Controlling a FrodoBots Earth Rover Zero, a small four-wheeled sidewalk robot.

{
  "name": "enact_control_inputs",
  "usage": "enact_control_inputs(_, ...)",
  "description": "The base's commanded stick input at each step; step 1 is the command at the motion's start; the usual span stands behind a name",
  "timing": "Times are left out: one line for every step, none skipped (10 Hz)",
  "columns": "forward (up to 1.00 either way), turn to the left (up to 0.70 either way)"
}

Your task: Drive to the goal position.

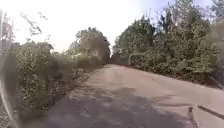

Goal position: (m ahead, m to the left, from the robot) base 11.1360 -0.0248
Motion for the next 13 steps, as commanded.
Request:
enact_control_inputs(0.7, 0.0)
enact_control_inputs(0.7, 0.0)
enact_control_inputs(0.7, 0.0)
enact_control_inputs(0.7, 0.0)
enact_control_inputs(0.7, 0.0)
enact_control_inputs(0.7, 0.0)
enact_control_inputs(0.7, 0.0)
enact_control_inputs(0.7, 0.0)
enact_control_inputs(0.7, 0.0)
enact_control_inputs(0.7, 0.0)
enact_control_inputs(0.7, 0.0)
enact_control_inputs(0.7, 0.0)
enact_control_inputs(0.7, 0.0)
